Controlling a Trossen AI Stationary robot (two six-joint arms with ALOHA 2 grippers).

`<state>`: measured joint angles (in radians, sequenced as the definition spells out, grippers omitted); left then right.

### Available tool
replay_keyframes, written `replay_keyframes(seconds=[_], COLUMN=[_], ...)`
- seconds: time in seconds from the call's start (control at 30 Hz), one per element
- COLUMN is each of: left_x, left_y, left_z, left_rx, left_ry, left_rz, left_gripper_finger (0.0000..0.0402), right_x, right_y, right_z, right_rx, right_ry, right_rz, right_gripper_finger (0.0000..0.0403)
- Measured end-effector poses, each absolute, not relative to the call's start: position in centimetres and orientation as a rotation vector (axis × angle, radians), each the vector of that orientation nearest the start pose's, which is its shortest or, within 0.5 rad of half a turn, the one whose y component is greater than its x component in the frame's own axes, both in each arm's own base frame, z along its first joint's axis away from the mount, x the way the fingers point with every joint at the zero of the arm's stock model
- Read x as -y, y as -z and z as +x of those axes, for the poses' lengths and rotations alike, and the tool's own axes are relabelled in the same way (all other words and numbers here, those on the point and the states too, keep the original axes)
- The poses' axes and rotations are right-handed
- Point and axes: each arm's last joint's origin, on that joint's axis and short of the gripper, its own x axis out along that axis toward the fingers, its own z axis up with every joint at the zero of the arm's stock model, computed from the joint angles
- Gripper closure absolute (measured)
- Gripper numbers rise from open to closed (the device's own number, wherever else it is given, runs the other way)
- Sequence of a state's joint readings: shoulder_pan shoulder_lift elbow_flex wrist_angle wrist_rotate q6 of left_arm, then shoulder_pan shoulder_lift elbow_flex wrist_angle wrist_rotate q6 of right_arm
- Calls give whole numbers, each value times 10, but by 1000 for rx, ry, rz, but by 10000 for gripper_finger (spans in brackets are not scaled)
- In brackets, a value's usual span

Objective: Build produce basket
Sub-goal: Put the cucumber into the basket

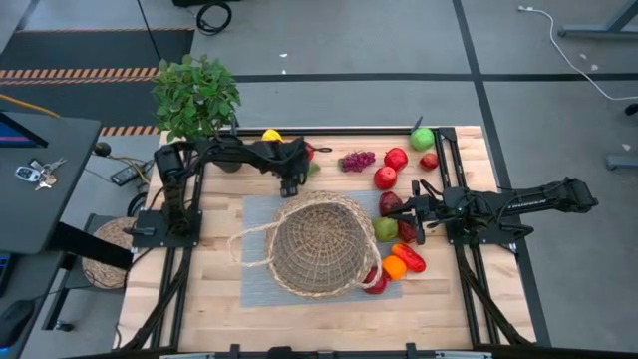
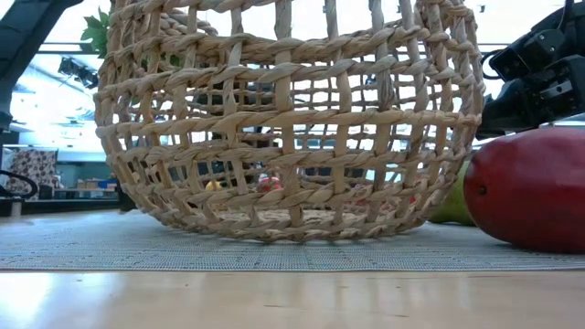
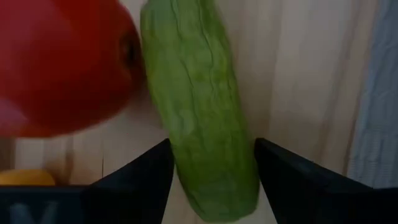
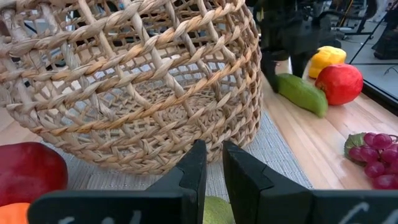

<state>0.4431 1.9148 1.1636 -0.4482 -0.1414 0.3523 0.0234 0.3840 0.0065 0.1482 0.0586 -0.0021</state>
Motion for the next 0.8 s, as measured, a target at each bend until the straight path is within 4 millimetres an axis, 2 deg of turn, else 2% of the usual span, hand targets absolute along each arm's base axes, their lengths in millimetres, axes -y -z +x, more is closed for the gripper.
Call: replay_keyframes(seconds=[0.3,0.43,0.6,0.8], left_x=[-160,-158,-155,-146], left_y=[-139,-147,-180,-244], left_z=[326,321,313,292], left_rx=[-1277,-1301,-1245,-1059], left_ry=[-298,-303,-349,-427], left_rz=[120,124,153,197], left_gripper_finger=[247,267,259,259], right_x=[-1,-1,-1,-1], right_y=[-146,-146,-146,-146], right_z=[119,119,119,119], right_rx=[-229,-230,-229,-229], right_ry=[35,35,35,35], right_rz=[-11,-11,-11,-11], right_gripper_finger=[342,342,342,342])
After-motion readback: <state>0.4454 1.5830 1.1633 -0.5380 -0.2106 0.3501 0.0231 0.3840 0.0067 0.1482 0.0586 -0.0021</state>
